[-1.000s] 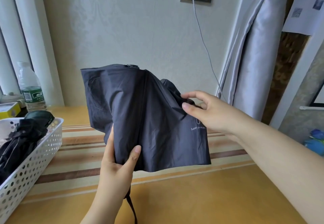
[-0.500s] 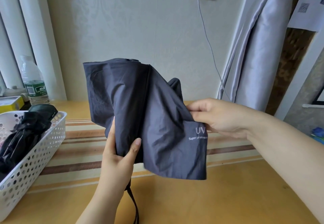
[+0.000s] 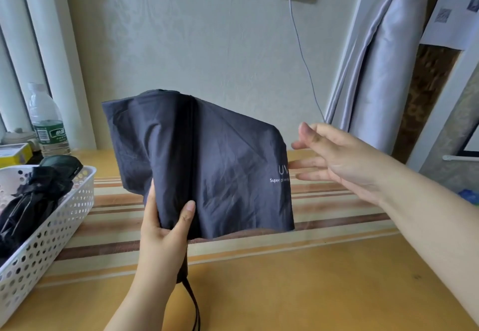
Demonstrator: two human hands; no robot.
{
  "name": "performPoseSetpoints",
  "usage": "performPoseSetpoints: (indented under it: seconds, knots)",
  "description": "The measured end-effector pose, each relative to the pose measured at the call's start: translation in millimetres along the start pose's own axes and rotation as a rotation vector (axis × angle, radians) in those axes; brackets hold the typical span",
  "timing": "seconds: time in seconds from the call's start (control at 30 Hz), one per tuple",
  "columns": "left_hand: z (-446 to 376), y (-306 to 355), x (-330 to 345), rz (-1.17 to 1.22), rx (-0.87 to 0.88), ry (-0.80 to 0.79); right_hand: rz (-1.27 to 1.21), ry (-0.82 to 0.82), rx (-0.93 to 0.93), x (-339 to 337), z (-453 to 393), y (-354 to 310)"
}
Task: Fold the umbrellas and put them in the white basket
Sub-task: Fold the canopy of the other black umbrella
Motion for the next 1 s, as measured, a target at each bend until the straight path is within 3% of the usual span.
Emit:
performPoseSetpoints:
  seconds: [0.1, 0.2, 0.33, 0.4, 0.5, 0.7, 0.9, 1.0]
  knots:
    - [3.2, 4.5, 6.9, -0.015, 0.012, -0.014, 0.234, -0.004, 0.004, 9.0, 1.1, -7.5]
    - [4.7, 4.5, 9.7, -0.021, 0.011, -0.029, 0.461, 0.105, 0.103, 5.0, -8.5, 12.6]
    - [2.1, 2.7, 7.9, -0.005, 0.013, -0.037, 0.205, 0.104, -0.246, 6.5, -7.7, -19.4]
    - [0.9, 1.0, 5.2, 0.021, 0.005, -0.031, 0.200, 0.005, -0.311, 9.3, -1.0, -30.6]
    - [1.6, 2.0, 9.1, 0.036, 0.007, -0.059, 0.134, -0.285, -0.109, 23.5, 1.0, -6.4]
    - [4.9, -1.7, 14.9, 0.018, -0.026, -0.095, 0.348, -0.249, 0.195, 13.2, -18.4, 7.8]
    - [7.6, 0.7, 27.9, -0.038, -0.009, -0.167, 0.482, -0.253, 0.179, 36.2, -44.2, -21.5]
    - [8.1, -4.3, 30.7, -0.031, -0.046, -0.187, 0.405, -0.267, 0.167, 43.7, -48.8, -28.9]
Point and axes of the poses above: each hand's wrist, its own z-axis away from the middle knuckle, its own x-axis out of the palm, y = z × x, the point moved 10 cm from there along -z, towards the middle knuckle, and after that the axes turned 5 degrees about -y, right-handed, at the moved point
